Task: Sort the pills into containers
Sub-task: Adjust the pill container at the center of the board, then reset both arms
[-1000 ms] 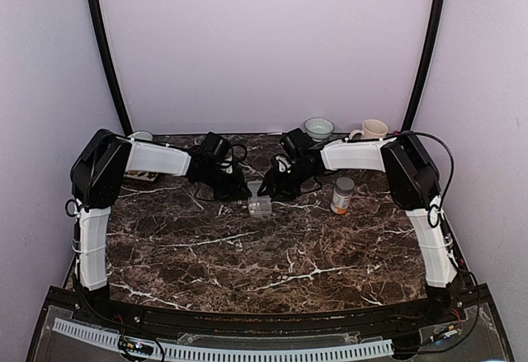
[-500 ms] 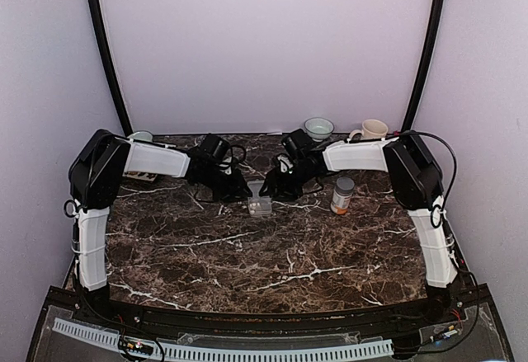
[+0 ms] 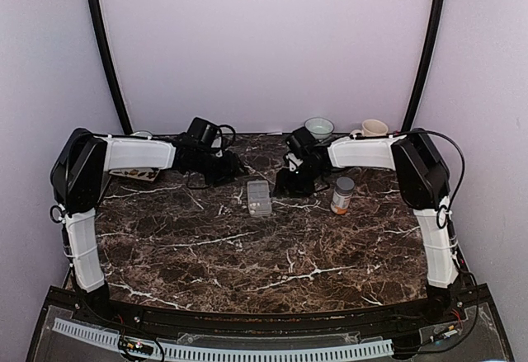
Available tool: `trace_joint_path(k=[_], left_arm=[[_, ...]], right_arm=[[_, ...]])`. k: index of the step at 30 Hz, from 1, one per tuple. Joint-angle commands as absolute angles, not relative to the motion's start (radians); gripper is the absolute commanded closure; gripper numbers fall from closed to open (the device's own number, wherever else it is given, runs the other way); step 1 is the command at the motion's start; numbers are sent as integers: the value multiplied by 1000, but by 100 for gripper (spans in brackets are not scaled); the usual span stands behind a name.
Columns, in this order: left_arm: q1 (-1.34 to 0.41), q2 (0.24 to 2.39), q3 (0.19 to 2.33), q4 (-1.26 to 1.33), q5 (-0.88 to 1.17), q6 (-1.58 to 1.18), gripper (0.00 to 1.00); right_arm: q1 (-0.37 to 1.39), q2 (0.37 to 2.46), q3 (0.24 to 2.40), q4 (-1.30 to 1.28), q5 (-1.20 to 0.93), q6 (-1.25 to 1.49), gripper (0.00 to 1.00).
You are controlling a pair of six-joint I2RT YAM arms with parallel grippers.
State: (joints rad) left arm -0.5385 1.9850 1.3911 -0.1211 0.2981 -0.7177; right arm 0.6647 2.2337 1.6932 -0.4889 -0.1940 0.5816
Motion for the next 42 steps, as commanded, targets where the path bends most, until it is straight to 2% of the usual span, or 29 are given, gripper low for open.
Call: trace_joint_path(k=[1,11,19,22,24,31,42], left_arm=[[-508,1857,1384,-129,204,-652,42],[-459,1619,1260,-21,4,-501,23],[-451,1493,1084,126,-196,-430,23],[-449,1469,1026,160,-245,-417,23],[-449,1451,985,194,-278,-407,23],[-449,1364,785,413,-373,-298,23],[-449,1371,742,440,-379,-312,23]], right_arm=[[639,2140,1701,-540,-34,508,41],[565,1875,1608,-427,234,369,28],[450,1587,1278,-240,406,369,20],[431,1464,1111,-161,532,375,11],[425,1376,1002,-90,618,390,1],[412,1193,805,4,663,435,0],[413,1254,930,-274,785,587,0]])
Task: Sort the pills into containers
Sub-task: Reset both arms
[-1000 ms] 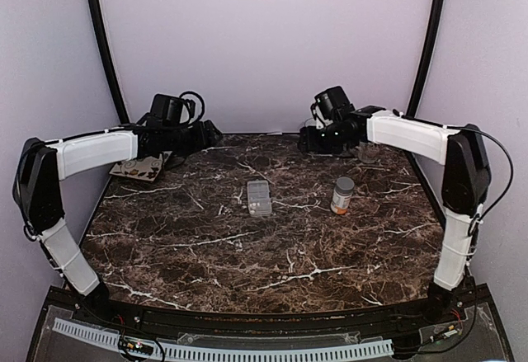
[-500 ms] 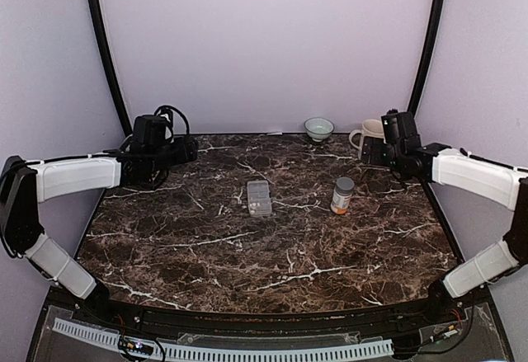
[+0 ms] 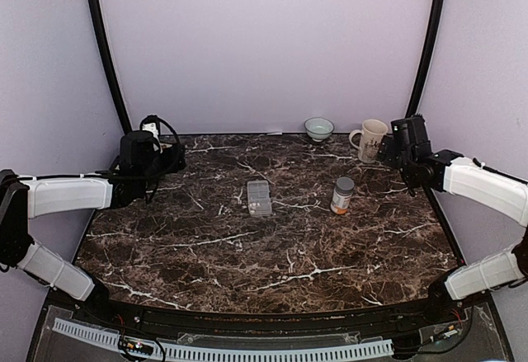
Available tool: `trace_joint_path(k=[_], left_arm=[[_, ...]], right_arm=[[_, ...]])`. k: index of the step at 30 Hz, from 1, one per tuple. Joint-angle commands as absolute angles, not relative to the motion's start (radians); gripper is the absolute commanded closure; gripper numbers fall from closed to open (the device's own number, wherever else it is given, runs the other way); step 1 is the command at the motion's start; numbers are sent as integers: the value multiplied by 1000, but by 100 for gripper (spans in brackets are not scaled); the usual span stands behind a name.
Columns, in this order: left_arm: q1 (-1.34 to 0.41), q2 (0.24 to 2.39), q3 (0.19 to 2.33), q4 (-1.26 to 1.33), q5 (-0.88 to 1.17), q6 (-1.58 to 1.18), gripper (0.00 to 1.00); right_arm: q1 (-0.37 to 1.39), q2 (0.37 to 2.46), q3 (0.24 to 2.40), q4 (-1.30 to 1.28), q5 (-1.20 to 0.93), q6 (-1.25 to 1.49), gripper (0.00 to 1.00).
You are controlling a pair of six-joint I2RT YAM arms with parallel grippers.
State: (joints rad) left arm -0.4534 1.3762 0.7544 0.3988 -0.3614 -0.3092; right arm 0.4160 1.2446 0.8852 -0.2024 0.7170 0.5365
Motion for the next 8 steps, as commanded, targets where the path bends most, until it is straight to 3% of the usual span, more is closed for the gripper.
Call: trace_joint_path(k=[1,8], left_arm=[[-449,1373,742,441,-379,-314,23],[-449,1368,751,419,-392,-307,23]], right_arm=[[412,1249,923,-263,784,580,0],[413,1217,874,-185,762,551,0]])
